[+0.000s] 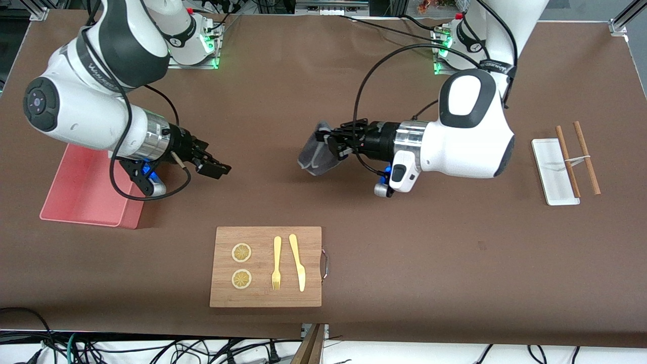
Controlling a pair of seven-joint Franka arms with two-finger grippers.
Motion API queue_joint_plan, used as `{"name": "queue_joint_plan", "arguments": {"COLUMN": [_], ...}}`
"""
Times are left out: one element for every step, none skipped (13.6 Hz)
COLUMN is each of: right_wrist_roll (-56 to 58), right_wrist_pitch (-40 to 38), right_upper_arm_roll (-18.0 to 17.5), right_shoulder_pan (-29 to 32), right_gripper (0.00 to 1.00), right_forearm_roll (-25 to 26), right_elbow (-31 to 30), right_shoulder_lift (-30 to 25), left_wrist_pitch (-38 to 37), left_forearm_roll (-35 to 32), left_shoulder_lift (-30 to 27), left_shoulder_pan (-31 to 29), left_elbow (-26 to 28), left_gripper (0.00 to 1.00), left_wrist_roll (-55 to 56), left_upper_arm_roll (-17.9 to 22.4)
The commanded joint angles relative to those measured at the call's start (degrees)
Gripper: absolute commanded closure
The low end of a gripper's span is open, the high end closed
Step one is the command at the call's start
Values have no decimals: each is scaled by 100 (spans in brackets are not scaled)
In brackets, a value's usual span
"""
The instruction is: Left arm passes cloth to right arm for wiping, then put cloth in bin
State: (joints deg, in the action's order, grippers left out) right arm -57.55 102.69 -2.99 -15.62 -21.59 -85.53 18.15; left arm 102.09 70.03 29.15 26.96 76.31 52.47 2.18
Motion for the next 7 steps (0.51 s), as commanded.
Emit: {"name": "queue_joint_plan", "arguments": {"right_wrist_roll": [-449,-529,-599,-695,-809,-932,-1021], "right_wrist_pitch": [408,497,567,620,673,717,718], "right_upper_arm_roll": [35,44,35,35,35,35,35], "right_shoulder_pan": [-221,-291,-327,-336,-345,-354,-354], "right_gripper": [0,0,0,0,0,0,0], "right_forearm_roll": [-91,-91,-91,-91,-196,-353,-459], "right_elbow": [19,19,19,27,71,193,299], "right_shoulder_lift": [127,145,171,171,171,215,276], "left_wrist_pitch": [407,556,715,786,856,883,970], "left_forearm_roll": [230,230,230,239,265,300,300], "left_shoulder_lift": [118,118,118,118,118,126,144], "left_shoulder_pan": [248,309,371,433,442,494,512], "left_elbow": [-186,-195,-195,-195,-221,-265,-300], "left_gripper": [100,100,100,100,100,100,100], "left_wrist_roll": [622,780,895,1009,1098,1194,1273], "left_upper_arm_roll": [81,81,81,81,81,81,81]}}
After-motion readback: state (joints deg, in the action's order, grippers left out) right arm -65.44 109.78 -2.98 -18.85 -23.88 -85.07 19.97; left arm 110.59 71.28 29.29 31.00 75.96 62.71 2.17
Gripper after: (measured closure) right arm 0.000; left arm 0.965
